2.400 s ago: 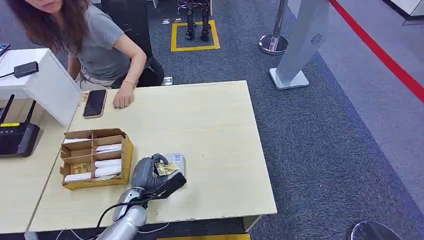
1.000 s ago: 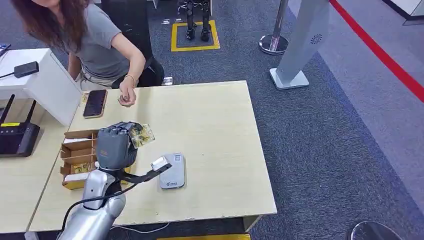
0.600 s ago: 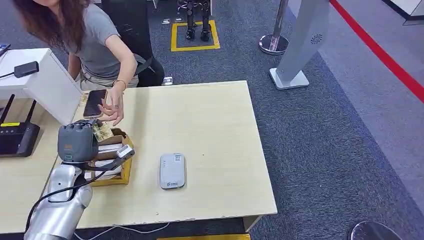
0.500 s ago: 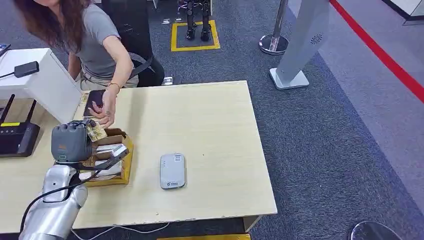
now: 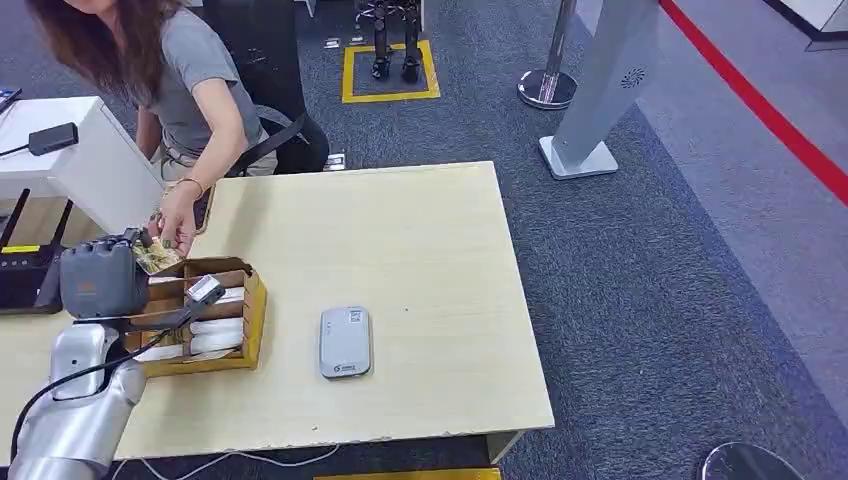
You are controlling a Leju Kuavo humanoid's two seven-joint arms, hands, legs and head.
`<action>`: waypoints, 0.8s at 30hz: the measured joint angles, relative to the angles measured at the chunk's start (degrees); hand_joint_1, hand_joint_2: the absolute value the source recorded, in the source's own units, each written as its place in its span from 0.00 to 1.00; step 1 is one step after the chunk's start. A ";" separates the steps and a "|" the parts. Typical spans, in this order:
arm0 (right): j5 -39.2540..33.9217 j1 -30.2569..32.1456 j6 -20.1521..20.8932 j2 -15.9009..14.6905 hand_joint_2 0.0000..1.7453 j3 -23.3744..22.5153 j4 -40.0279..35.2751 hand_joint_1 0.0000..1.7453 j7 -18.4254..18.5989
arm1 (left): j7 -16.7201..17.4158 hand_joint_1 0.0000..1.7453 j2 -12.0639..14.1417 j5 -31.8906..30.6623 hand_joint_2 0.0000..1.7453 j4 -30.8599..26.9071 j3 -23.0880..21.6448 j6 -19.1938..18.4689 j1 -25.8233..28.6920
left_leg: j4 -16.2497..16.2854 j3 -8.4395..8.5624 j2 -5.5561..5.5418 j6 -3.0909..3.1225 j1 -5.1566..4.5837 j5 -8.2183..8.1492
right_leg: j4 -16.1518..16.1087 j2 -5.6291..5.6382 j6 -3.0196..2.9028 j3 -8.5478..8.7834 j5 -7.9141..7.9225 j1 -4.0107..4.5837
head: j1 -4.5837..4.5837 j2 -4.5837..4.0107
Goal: Pass the card to the sensor for recognition and then transmit it.
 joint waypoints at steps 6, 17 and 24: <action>-0.02 -0.01 0.07 0.00 0.00 0.02 0.04 0.00 -0.04 | -0.94 0.00 -0.04 1.40 1.00 0.37 0.48 0.00 -0.16 | 0.00 0.00 0.01 0.00 0.00 0.00 | 0.00 0.01 0.00 0.00 0.00 0.00 | 0.00 0.00; -0.13 -0.03 0.09 0.00 0.00 0.00 0.04 0.00 -0.04 | -1.57 0.00 -0.57 1.42 1.00 0.44 1.16 0.00 -0.20 | 0.00 0.00 0.01 0.00 0.00 0.00 | 0.00 0.00 0.00 0.00 0.00 0.00 | 0.00 0.00; -0.15 -0.01 0.00 0.00 0.00 0.00 0.04 0.00 -0.02 | -3.76 0.00 -1.27 1.94 1.00 -0.18 2.62 0.02 0.28 | 0.00 0.00 0.01 0.00 0.00 0.00 | 0.00 0.01 0.00 0.00 0.00 0.00 | 0.00 0.00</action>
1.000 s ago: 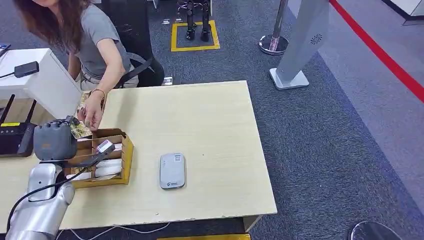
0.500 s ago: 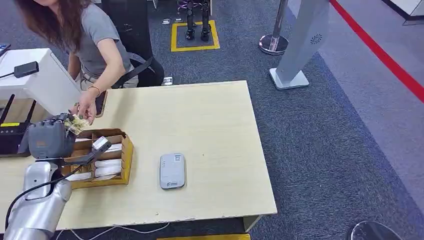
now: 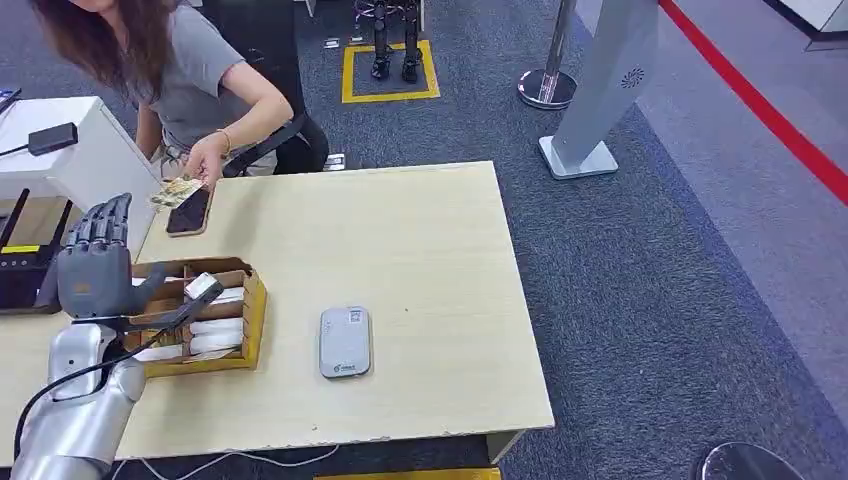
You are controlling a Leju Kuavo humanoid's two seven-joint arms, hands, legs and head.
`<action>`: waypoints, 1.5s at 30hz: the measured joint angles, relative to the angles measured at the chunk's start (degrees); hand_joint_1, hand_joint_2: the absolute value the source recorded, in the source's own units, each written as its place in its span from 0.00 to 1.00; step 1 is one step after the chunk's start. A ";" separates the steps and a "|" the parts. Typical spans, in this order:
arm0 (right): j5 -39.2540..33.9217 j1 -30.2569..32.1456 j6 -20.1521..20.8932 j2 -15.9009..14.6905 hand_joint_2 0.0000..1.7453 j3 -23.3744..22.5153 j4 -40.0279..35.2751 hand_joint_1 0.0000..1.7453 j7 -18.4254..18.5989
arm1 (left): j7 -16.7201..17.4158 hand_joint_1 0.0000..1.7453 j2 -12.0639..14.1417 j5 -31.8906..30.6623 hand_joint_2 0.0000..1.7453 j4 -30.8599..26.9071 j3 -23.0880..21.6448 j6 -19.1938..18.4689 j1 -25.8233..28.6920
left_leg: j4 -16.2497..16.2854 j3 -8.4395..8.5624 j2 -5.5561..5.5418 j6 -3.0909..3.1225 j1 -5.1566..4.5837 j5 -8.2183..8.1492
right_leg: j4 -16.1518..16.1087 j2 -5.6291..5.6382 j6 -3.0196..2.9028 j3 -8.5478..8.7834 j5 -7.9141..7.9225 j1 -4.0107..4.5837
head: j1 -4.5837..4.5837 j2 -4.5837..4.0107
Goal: Pass the card to the sensor for recognition and then transmit it.
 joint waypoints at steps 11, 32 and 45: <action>-0.09 1.61 -0.74 -0.04 0.00 -0.17 0.00 0.00 -0.17 | 13.65 0.00 1.12 -7.46 1.00 -10.43 -1.08 -6.37 5.84 | 0.00 -0.03 0.00 0.00 0.01 -0.01 | -0.01 0.02 0.00 -0.05 -0.01 0.00 | 0.00 0.00; -1.60 3.80 -1.68 -0.13 0.00 -0.87 0.00 0.00 -0.42 | 21.84 0.00 22.26 -10.01 1.00 -43.41 -1.58 -19.41 28.30 | -0.05 -0.01 0.23 -0.04 0.03 -0.07 | 0.00 0.24 -0.01 -0.07 -0.04 0.02 | 0.02 0.00; -3.08 3.92 -2.25 0.00 0.00 -2.19 0.00 0.00 -0.50 | 23.33 0.00 23.15 -14.71 1.00 -52.37 1.87 -22.71 44.75 | -0.07 -0.04 0.15 -0.06 0.02 -0.14 | -0.06 0.14 0.02 -0.06 -0.10 0.01 | 0.02 0.00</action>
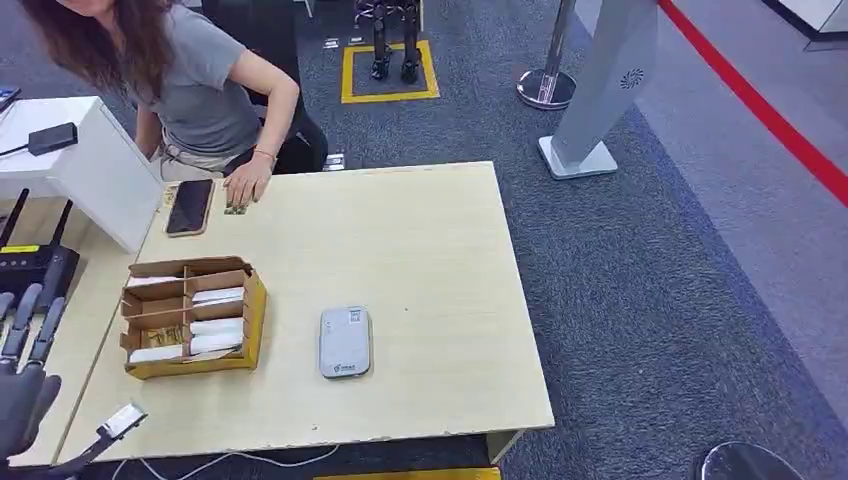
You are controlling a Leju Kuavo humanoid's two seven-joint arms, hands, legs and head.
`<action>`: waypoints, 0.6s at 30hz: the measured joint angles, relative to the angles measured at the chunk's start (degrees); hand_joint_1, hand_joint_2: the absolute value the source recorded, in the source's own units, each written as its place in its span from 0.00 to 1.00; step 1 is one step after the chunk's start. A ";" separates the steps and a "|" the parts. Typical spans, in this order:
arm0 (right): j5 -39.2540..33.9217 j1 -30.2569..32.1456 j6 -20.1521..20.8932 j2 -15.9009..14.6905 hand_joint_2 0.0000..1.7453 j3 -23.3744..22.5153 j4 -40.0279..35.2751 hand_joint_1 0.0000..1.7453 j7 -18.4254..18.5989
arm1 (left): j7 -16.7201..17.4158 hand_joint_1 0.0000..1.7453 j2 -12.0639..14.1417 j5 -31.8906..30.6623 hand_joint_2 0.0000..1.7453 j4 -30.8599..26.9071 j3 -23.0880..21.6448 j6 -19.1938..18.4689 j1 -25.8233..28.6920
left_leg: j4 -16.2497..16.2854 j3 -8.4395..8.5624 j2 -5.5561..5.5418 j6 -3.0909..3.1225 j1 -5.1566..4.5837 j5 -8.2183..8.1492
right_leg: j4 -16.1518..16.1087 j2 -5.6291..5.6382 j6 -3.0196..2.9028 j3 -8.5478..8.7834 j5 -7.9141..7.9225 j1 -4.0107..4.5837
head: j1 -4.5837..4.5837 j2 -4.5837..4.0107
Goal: Pass the card to the sensor for recognition and then transmit it.
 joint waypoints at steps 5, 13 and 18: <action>-0.09 0.05 -0.09 0.00 0.00 -0.52 0.00 0.00 0.09 | 3.28 0.00 -0.46 -0.04 1.00 0.00 -2.97 -0.79 2.75 | 0.00 0.01 -0.01 0.00 0.00 0.00 | 0.00 0.00 0.00 0.01 0.01 0.00 | -0.02 0.00; -0.07 0.05 -0.17 0.00 0.00 -1.05 0.00 0.00 0.52 | 4.72 0.00 -0.52 0.09 1.00 0.11 -6.81 -0.94 4.15 | 0.00 0.00 -0.04 0.00 0.01 0.00 | 0.00 -0.03 -0.01 0.01 0.01 0.00 | -0.02 0.00; -0.04 0.03 -0.09 0.00 0.00 -1.16 0.00 0.00 0.48 | 4.61 0.00 -1.92 0.20 1.00 2.84 -12.37 -0.24 1.96 | 0.00 0.00 -0.08 0.00 0.00 0.00 | -0.01 -0.09 0.00 0.04 0.01 0.00 | -0.02 0.00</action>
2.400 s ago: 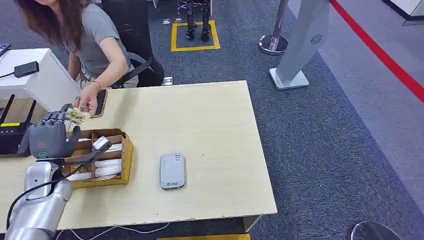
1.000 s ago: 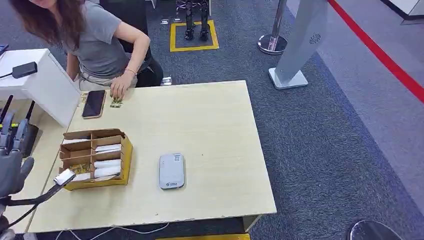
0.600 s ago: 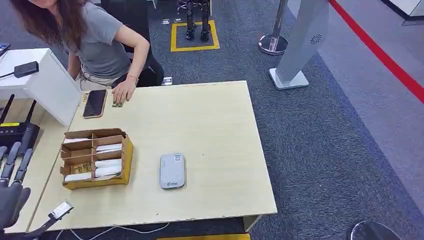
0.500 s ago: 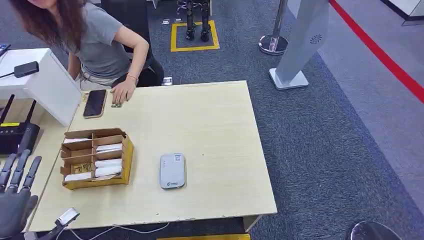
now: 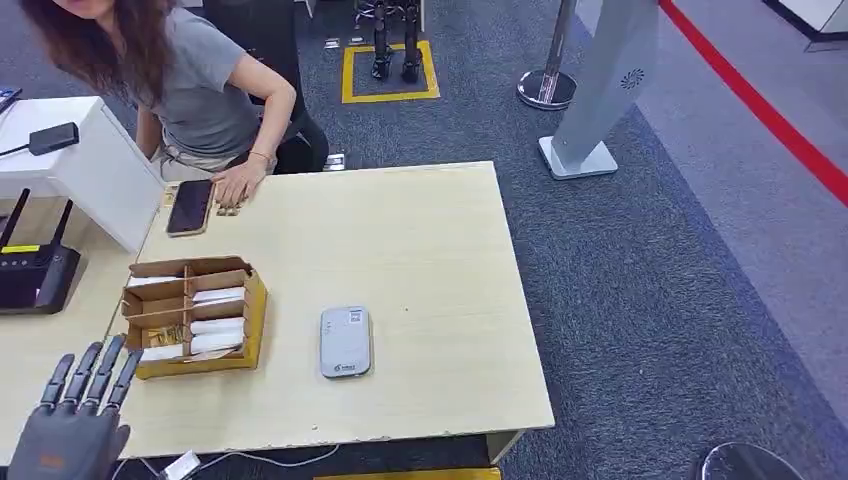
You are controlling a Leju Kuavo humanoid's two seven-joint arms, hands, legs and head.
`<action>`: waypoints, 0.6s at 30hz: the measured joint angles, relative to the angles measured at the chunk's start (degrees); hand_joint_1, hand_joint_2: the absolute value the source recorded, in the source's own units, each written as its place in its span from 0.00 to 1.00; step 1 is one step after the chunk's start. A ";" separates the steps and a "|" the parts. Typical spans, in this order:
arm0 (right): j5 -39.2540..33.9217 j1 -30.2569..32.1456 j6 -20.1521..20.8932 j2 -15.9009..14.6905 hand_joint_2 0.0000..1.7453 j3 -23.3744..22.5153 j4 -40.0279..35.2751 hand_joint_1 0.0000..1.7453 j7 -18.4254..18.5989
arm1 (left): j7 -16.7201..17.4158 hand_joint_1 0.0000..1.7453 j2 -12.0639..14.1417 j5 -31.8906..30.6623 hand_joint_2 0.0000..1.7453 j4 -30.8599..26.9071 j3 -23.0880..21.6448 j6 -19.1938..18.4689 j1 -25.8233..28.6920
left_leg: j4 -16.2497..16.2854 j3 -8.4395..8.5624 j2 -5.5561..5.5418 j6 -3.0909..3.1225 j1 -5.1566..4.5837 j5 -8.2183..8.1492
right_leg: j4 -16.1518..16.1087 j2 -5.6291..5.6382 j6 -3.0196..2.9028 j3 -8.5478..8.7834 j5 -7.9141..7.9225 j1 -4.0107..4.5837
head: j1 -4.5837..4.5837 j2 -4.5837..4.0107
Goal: Pass the card to the sensor for recognition and then transmit it.
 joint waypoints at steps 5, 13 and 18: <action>0.00 0.03 0.00 0.00 0.00 -0.02 0.00 0.00 -0.04 | 0.13 0.00 -1.03 0.68 1.00 2.36 -3.65 0.33 -1.64 | 0.00 0.03 0.01 0.00 0.00 0.00 | 0.00 0.00 0.00 0.00 0.01 0.00 | 0.00 0.00; 0.26 -0.02 -0.02 0.00 0.00 -0.02 0.00 0.00 -0.15 | -0.66 0.00 -3.89 1.95 1.00 8.15 -6.86 0.52 -6.32 | 0.00 0.02 -0.03 0.00 0.01 0.00 | 0.00 -0.03 0.00 0.00 0.01 0.00 | 0.02 0.00; 0.37 -0.02 -0.31 0.00 0.00 -0.02 0.00 0.00 -0.15 | -1.18 0.00 -5.44 1.99 1.00 10.62 -7.32 2.14 -8.24 | 0.00 0.02 -0.04 0.00 0.00 0.00 | 0.00 -0.03 0.00 0.00 0.01 0.00 | 0.02 0.00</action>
